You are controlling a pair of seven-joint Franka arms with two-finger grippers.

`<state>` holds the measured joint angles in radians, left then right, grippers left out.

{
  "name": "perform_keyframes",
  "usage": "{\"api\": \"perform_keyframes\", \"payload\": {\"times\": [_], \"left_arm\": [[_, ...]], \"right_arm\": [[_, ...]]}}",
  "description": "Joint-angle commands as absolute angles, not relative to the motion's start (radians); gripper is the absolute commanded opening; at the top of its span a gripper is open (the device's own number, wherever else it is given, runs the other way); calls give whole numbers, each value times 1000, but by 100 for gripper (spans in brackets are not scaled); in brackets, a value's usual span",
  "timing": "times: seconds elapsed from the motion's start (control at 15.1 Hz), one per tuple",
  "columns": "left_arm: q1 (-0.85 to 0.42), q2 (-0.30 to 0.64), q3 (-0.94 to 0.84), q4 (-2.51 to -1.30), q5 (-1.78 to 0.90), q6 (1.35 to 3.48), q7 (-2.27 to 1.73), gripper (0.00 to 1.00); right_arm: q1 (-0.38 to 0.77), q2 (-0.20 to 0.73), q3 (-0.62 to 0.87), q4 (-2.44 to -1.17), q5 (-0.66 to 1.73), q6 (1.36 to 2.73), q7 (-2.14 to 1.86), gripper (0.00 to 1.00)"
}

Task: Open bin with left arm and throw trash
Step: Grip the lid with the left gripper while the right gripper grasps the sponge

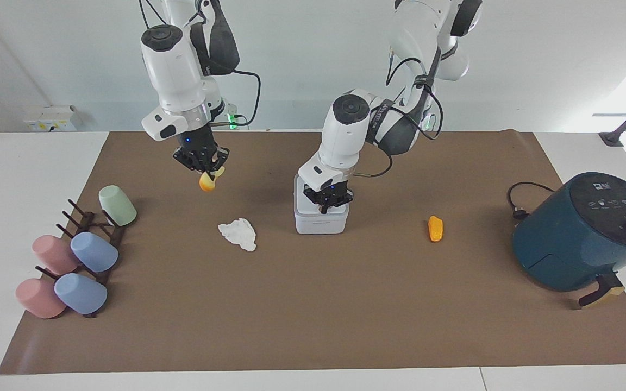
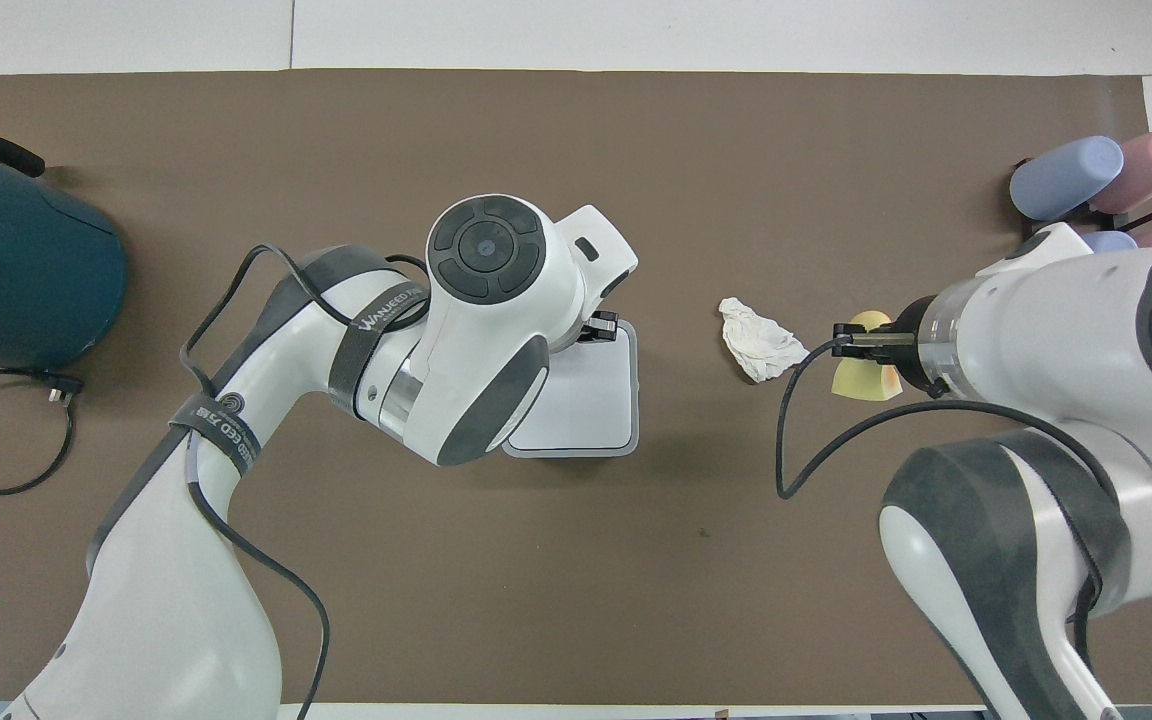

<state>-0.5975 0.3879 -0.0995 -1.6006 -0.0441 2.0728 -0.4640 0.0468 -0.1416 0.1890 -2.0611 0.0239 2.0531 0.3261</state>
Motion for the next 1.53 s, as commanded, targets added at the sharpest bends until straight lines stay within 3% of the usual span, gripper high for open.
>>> {"api": "perform_keyframes", "payload": {"times": [0.0, 0.66, 1.06, 1.46], "left_arm": [[-627, 397, -87, -1684, -31, 2118, -472, 0], [-640, 394, -86, -1721, -17, 2154, -477, 0], [-609, 302, -83, -1707, -29, 2063, -462, 0], [-607, 288, -81, -1709, -34, 2056, -462, 0]], "right_arm": [[37, -138, 201, -2056, 92, 2074, 336, 0], [37, -140, 202, -2060, 109, 2082, 337, 0], [37, -140, 207, -2060, 109, 2080, 339, 0], [37, -140, 207, -2059, 109, 2082, 339, 0]]}}
